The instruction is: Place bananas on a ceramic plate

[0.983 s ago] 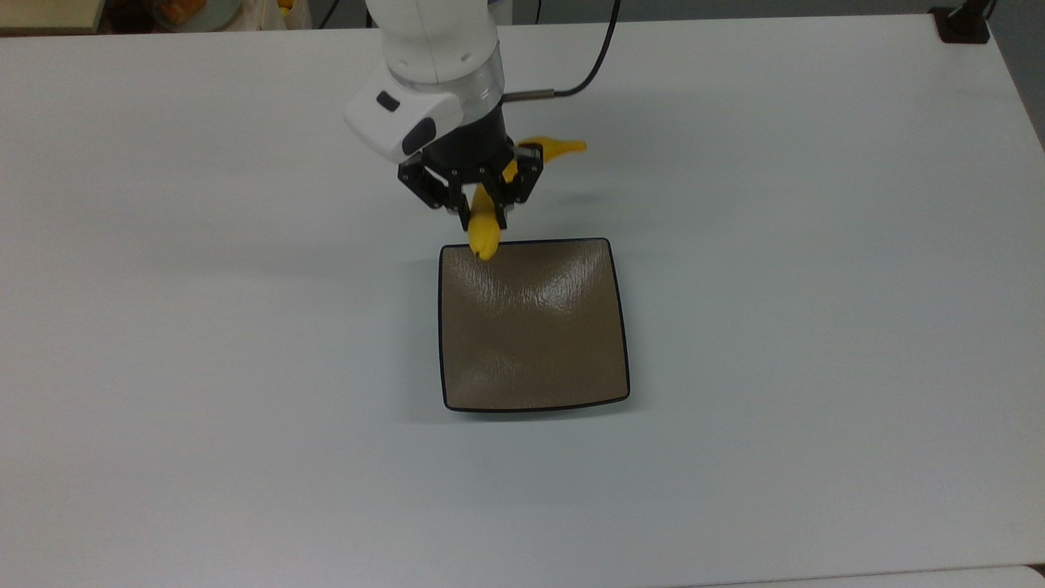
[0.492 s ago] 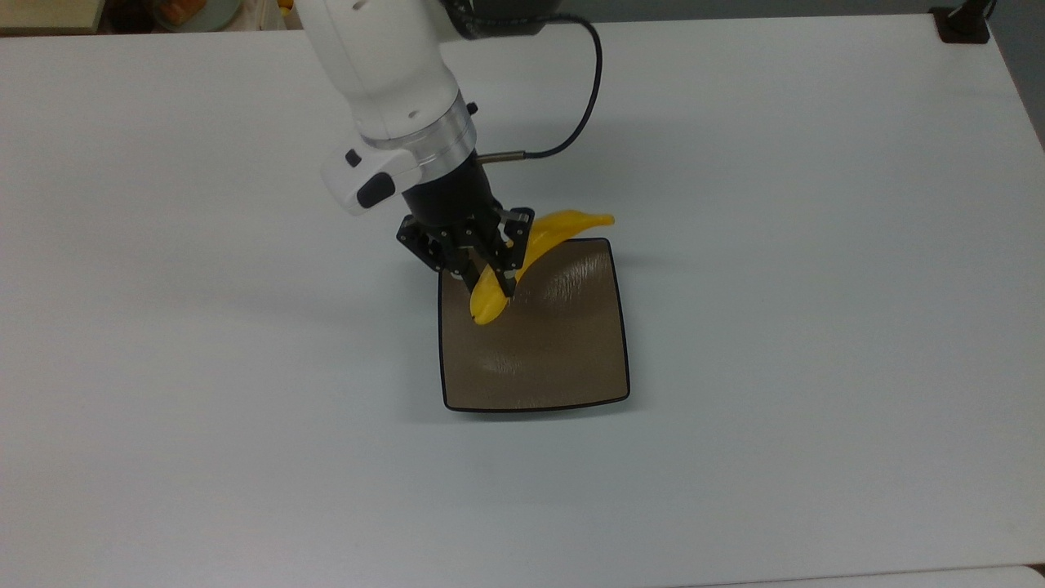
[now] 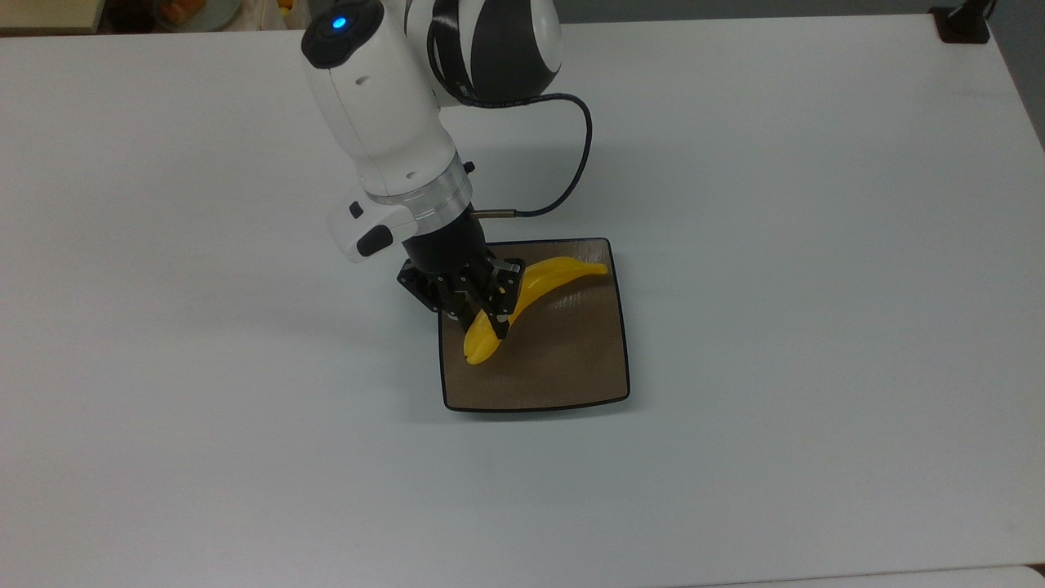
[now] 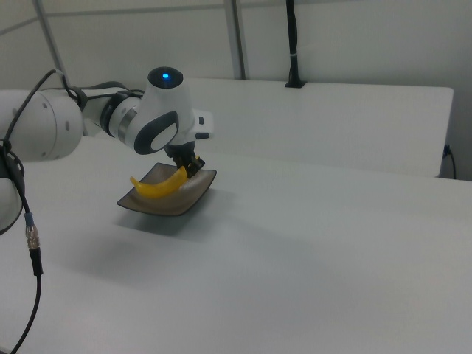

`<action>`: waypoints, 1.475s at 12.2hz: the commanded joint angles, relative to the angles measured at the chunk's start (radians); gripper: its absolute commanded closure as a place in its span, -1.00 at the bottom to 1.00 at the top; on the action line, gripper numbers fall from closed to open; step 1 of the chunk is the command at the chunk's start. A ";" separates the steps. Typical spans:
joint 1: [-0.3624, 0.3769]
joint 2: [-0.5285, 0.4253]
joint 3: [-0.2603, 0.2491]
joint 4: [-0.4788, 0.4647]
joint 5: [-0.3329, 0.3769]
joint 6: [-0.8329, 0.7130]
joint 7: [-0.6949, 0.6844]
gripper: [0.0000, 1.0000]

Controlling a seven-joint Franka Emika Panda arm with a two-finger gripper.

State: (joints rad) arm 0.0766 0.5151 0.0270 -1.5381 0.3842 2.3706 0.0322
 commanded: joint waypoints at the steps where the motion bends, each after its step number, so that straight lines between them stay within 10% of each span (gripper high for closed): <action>1: 0.008 0.005 -0.002 -0.034 0.021 0.042 0.003 0.57; 3: 0.009 0.006 -0.001 -0.034 0.019 0.042 0.003 0.40; 8: 0.012 0.005 0.001 -0.034 0.018 0.045 0.003 -1.00; 13: 0.014 -0.080 -0.002 -0.062 0.002 -0.023 0.015 -1.00; 18: 0.011 -0.364 -0.085 -0.069 -0.135 -0.481 0.020 -1.00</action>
State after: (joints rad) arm 0.0793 0.3173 -0.0263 -1.5480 0.3312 2.0610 0.0324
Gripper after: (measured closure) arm 0.000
